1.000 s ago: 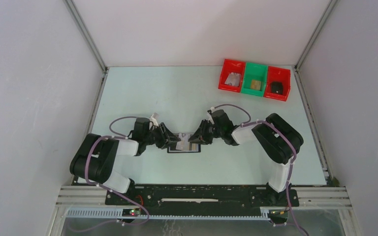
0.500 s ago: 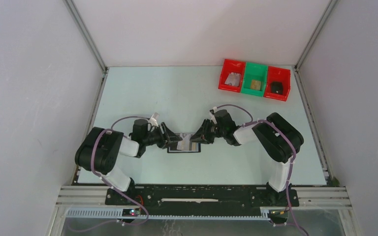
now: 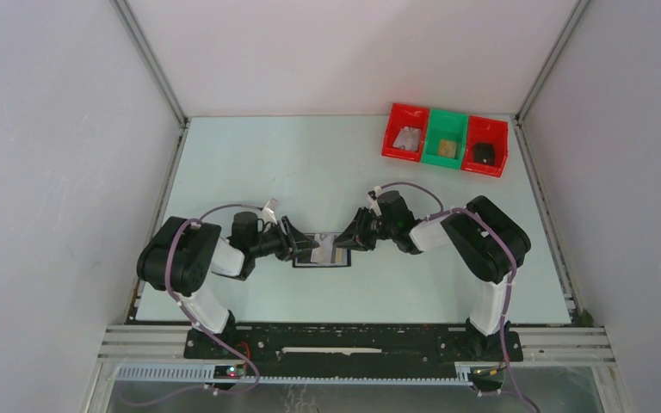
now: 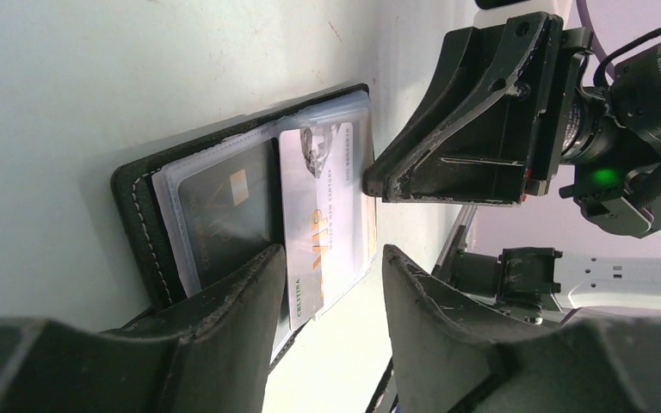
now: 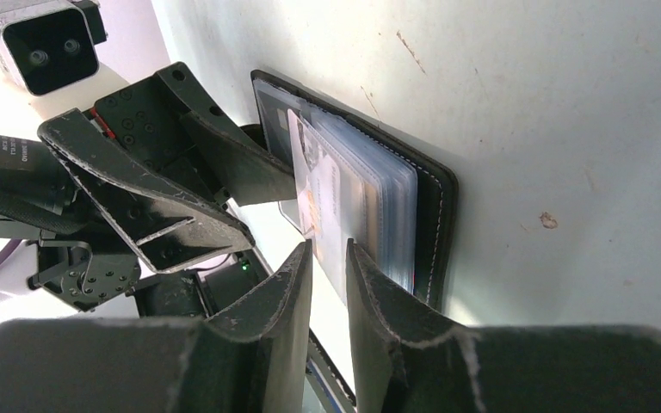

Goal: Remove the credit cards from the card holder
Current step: Remove the credit card from the card holder, then place the credit card in the storage box.

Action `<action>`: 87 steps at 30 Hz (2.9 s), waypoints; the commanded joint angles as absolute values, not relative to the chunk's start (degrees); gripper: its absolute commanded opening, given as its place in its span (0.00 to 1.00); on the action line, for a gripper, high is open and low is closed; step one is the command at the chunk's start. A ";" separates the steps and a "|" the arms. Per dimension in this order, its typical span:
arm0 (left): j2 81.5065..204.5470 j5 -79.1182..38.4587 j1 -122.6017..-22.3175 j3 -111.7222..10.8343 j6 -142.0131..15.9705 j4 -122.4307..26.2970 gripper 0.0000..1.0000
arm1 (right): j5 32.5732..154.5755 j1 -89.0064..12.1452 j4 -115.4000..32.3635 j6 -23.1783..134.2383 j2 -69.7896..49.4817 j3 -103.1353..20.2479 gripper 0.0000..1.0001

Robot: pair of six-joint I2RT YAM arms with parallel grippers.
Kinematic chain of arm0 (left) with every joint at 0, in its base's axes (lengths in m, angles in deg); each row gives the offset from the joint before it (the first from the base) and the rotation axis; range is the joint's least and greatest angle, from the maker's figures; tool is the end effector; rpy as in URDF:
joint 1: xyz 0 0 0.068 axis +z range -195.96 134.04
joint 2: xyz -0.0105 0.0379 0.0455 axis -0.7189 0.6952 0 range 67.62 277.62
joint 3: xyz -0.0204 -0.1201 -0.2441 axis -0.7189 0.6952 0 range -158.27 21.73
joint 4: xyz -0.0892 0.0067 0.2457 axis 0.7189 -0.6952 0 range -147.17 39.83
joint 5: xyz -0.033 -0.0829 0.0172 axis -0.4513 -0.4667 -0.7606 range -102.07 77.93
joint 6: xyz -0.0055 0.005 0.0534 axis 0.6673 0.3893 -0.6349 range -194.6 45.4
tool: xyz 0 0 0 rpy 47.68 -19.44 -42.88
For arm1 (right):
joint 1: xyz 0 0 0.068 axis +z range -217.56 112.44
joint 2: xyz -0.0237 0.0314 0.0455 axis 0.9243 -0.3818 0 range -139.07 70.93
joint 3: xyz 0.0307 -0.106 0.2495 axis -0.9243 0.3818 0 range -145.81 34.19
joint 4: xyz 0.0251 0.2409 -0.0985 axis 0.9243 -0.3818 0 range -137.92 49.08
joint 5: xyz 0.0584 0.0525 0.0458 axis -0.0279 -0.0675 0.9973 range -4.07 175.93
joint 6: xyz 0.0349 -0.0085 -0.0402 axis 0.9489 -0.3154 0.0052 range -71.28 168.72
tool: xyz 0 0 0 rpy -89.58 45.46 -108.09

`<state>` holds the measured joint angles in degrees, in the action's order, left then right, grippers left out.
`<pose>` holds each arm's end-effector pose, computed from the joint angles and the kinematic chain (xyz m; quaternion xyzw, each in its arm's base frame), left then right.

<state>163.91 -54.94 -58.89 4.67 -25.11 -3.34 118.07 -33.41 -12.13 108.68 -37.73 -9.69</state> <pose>0.2266 -0.0770 0.0928 -0.0887 0.8298 -0.5063 0.2175 0.2769 0.2105 0.1063 0.0687 0.8626 0.4875 0.1168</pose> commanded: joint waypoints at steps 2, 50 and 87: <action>168.07 -49.92 -58.97 7.38 -29.74 -14.84 0.56 | 115.33 -32.47 -16.27 106.46 -39.99 -7.93 0.31; 143.58 -44.28 -58.79 3.00 -29.03 -33.80 0.00 | 119.30 -35.09 -24.71 101.27 -34.20 -13.60 0.46; 127.62 -58.08 -59.15 -7.42 -25.01 -40.24 0.00 | 137.31 -33.35 23.16 127.52 -39.19 -13.89 0.49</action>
